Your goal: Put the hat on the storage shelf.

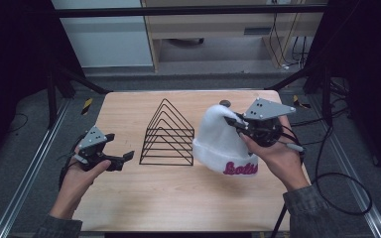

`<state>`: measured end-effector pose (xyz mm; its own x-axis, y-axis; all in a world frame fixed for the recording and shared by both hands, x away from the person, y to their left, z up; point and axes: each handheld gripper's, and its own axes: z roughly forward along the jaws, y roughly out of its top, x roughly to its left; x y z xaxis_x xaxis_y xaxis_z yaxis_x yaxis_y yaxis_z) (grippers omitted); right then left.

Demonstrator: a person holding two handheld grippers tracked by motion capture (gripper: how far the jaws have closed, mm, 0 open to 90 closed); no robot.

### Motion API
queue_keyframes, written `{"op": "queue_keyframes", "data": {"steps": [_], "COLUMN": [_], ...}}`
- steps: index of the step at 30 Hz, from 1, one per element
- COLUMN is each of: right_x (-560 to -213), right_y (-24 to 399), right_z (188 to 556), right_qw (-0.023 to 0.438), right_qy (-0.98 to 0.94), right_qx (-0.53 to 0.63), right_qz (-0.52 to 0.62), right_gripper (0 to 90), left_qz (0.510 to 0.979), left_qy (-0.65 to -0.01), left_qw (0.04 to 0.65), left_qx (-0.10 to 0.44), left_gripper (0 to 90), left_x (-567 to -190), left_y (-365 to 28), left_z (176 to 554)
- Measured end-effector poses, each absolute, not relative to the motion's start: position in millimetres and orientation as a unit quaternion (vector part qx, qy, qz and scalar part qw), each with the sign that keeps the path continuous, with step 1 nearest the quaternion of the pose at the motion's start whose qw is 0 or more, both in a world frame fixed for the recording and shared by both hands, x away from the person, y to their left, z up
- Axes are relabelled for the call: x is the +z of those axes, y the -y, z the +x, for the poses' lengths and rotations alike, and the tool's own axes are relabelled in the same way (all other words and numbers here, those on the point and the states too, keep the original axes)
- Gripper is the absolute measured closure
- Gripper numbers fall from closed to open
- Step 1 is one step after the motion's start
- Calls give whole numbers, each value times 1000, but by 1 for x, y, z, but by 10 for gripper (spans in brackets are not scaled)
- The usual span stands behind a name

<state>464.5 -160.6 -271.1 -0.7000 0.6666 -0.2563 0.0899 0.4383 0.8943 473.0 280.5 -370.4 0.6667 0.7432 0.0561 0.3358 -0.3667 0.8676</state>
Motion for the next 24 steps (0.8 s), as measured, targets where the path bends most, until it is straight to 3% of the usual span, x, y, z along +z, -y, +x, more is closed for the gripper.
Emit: {"op": "queue_keyframes", "data": {"steps": [24], "right_x": [-232], "right_y": [144], "right_z": [477], "right_qw": [322], "right_qy": [-768], "right_qx": [500], "right_qz": [237], "right_gripper": [826], "left_qz": [806], "left_qy": [-309], "left_qw": [457], "left_qx": [214], "left_gripper": [59], "left_x": [-343], "left_y": [-256], "left_z": [487]}}
